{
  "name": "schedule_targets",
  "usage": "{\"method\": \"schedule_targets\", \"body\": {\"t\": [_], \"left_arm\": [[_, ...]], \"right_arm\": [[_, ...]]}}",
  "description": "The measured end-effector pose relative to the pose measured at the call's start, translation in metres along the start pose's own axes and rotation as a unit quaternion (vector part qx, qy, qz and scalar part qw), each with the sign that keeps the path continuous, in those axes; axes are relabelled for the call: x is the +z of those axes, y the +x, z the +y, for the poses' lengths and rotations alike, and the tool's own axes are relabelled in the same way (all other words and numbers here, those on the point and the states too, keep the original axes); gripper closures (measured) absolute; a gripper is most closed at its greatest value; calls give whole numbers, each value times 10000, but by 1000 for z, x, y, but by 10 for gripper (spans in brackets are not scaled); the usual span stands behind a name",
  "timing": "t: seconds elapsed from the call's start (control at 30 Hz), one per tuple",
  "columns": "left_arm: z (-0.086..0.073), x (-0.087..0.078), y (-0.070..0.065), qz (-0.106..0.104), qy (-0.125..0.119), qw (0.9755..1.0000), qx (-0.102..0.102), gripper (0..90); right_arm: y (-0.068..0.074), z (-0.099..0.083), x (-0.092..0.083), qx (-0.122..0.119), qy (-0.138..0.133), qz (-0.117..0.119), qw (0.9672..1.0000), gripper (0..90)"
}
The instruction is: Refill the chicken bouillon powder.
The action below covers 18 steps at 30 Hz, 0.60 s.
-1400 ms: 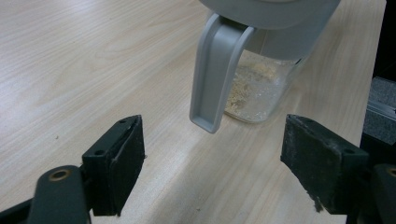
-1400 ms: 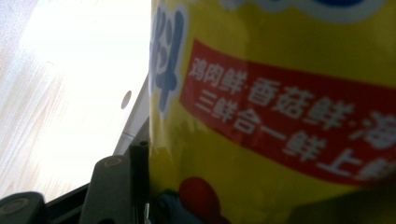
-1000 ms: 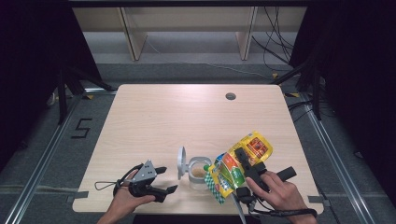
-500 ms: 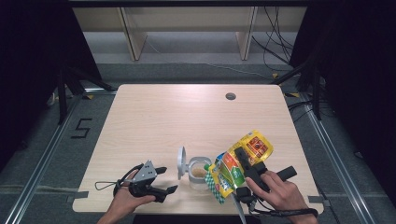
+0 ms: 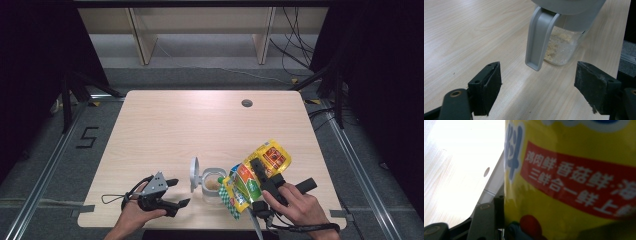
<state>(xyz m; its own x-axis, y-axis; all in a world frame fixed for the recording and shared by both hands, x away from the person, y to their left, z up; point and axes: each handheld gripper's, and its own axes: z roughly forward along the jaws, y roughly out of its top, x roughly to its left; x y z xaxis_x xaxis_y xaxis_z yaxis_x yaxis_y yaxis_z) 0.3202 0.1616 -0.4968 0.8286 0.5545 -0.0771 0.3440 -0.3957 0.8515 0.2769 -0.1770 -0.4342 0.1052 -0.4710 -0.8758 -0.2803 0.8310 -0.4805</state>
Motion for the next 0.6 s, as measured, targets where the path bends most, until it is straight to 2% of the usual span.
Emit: {"method": "schedule_targets", "body": {"t": [0.6], "left_arm": [[0,-1,1,1,69,10000,31,210]], "right_arm": [[1,0,0,17,-27,10,10000,465]]}}
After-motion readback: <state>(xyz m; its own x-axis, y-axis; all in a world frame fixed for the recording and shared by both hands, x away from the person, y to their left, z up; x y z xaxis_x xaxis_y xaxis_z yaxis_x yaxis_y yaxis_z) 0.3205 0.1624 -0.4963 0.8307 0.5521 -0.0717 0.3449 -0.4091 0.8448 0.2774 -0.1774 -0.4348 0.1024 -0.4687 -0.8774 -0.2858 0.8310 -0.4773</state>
